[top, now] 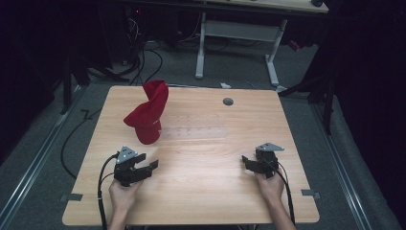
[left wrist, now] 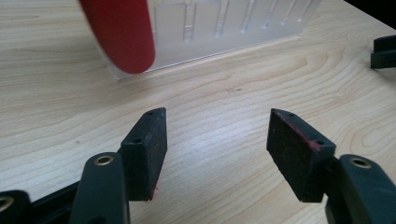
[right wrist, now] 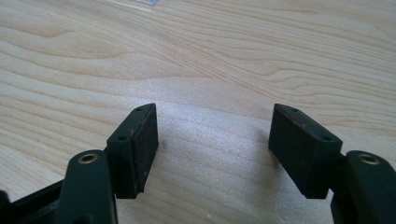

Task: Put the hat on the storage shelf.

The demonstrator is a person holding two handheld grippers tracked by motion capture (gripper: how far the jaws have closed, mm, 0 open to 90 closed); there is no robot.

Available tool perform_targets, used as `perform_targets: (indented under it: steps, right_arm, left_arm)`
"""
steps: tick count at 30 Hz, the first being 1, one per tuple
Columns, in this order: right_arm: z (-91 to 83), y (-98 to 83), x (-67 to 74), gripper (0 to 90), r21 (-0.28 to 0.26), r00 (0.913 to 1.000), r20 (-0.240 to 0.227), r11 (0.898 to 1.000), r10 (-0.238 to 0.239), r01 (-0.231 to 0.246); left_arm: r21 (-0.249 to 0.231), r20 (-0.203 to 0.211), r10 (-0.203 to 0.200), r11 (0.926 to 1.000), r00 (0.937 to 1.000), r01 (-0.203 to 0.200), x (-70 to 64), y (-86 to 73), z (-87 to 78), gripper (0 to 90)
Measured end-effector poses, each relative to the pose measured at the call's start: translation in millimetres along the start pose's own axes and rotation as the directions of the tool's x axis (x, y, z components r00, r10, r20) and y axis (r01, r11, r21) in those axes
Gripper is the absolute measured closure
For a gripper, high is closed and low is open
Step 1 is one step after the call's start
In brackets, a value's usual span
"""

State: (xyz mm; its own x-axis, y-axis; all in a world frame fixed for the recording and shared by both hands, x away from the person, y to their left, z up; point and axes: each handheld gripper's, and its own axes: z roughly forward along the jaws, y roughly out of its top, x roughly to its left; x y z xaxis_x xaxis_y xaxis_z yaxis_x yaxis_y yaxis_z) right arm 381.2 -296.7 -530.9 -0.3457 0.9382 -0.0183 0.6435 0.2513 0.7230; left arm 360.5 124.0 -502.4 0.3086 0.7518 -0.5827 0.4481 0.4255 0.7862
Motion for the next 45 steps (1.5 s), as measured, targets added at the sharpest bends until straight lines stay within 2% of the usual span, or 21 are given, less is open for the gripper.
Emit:
perform_targets:
  steps: [10,21,29,32,43,45]
  right_arm:
    - [-0.5,-0.5,0.8,33.3,0.0,1.0,0.0,1.0,0.002,-0.002]
    - [-0.6,-0.5,0.8,33.3,0.0,1.0,0.001,1.0,0.002,-0.002]
    - [-0.6,-0.5,1.0,33.3,0.0,1.0,0.0,1.0,0.001,-0.001]
    - [-0.5,-0.5,1.0,33.3,0.0,1.0,0.0,1.0,0.001,-0.001]
    - [-0.6,-0.6,1.1,33.3,0.0,1.0,0.0,1.0,0.001,-0.001]
    - [-0.6,-0.6,1.1,33.3,0.0,1.0,0.0,1.0,0.001,-0.001]
  left_arm:
    - [0.035,0.02,0.029,0.9989,0.9994,-0.029,-8.9,-7.2,6.0,37.5]
    - [0.053,0.042,0.028,0.9981,0.9987,-0.03,-17.4,-12.6,11.3,36.7]
    - [0.08,0.055,0.054,0.9951,0.997,-0.058,-24.7,-18.5,20.0,36.2]
    - [0.08,0.064,0.05,0.9953,0.9967,-0.055,-27.2,-20.5,23.8,36.1]
    - [0.105,0.052,0.081,0.9907,0.9953,-0.086,-30.4,-33.2,36.5,35.7]
    - [0.102,0.039,0.096,0.9898,0.9946,-0.099,-29.6,-35.3,39.3,35.6]
